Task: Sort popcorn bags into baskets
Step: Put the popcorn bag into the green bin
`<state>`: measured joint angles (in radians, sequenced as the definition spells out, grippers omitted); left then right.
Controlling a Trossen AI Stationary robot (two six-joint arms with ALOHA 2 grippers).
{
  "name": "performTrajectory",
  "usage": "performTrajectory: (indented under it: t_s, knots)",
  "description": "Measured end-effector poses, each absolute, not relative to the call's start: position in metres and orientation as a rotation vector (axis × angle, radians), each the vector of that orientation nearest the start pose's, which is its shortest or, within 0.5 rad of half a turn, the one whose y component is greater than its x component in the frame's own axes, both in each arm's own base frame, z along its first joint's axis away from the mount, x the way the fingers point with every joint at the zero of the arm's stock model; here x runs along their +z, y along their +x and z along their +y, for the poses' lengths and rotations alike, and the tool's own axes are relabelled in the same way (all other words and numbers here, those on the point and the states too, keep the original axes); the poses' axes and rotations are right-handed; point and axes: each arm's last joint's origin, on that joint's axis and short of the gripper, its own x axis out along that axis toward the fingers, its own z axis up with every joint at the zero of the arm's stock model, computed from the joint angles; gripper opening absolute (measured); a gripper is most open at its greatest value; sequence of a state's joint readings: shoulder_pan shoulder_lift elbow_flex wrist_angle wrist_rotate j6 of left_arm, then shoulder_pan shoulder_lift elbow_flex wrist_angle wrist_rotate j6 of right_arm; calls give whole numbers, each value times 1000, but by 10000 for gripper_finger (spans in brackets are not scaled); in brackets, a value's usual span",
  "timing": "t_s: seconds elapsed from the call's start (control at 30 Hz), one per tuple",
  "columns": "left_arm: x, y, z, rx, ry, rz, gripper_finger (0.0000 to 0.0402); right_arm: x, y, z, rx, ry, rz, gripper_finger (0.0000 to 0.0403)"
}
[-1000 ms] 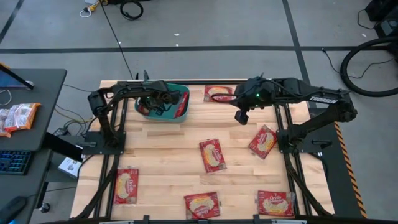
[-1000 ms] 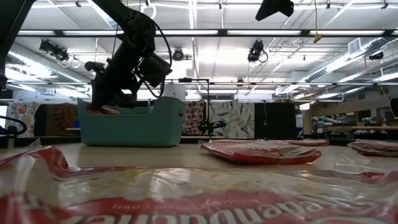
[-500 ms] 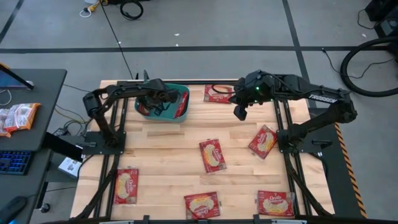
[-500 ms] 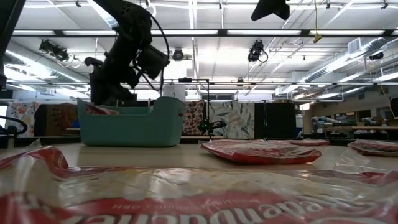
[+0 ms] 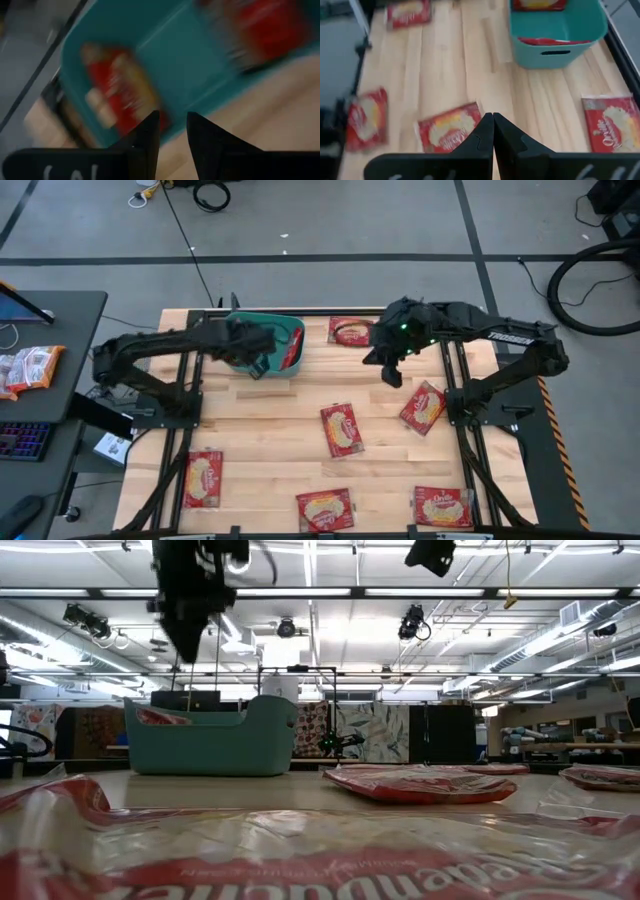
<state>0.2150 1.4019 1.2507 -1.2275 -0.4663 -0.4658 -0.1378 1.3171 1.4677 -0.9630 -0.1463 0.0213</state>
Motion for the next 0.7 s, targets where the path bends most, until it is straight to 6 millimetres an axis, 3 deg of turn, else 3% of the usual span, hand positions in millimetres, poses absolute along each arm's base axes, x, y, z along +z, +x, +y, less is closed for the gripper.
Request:
performTrajectory:
  t_s: [0.27, 0.53, 0.7]
  knots:
    - [328, 233, -16, 524, -144, 937, 103, 328, 286, -6, -39, -64, 1190, 11]
    - [330, 206, -71, 415, -189, 954, 102, 252, 337, 25, -98, -76, 1405, 7]
    - [329, 179, -111, 330, -232, 986, 102, 202, 354, 37, -185, -138, 1544, 7]
